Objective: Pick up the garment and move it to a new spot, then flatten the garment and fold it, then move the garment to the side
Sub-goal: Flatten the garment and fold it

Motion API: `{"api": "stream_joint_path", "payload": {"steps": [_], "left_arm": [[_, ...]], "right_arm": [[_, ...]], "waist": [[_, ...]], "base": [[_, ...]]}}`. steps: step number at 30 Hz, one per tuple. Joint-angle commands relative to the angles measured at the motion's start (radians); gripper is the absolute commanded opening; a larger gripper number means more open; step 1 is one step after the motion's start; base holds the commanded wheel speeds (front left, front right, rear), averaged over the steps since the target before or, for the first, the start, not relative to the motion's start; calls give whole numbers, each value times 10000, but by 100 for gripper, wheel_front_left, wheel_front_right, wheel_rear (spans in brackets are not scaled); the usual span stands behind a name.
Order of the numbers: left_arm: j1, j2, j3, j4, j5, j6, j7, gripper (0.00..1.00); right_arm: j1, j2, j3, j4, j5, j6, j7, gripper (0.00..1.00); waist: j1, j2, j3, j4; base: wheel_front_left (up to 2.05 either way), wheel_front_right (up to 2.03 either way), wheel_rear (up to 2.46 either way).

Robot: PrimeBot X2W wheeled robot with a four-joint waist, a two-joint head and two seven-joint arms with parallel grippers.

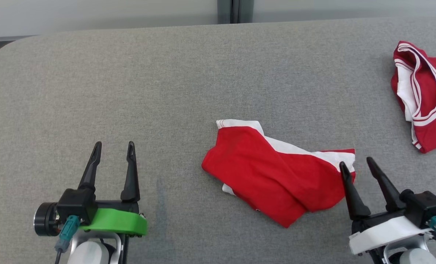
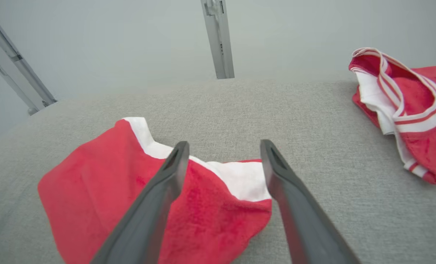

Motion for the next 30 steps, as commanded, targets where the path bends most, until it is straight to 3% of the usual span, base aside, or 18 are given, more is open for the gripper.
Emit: {"api": "stream_joint_path", "payload": {"steps": [1,9,20,24,30], "left_arm": [[172,104,45,-2,-39,72,-12,100],[486,258,-19,-216,-38,188,281,100],[324,403,-131,-466,6,205,444,100],[-373,367,-414,-599,-36,-154,711,100],[-2530,-115,-1465,-160,-48,-1169,1860,100]], "right_arm": [[135,5,-216,-274,-142,-5,-62,100],[309,26,-863,-1332,-371,-5,550,100],[349,155,-1012,-1693,-362,-5,839,100],[211,126,-1048,-1796,-331,-5,879,100],[-209,14,-947,-1872,-276,-5,909,100]], "waist": [[0,0,-129,-87],[0,0,-401,-136],[0,0,-300,-98],[0,0,-61,-58],[0,0,708,-118]], "base": [[0,0,0],[0,0,0],[0,0,0],[0,0,0],[0,0,0]]}}
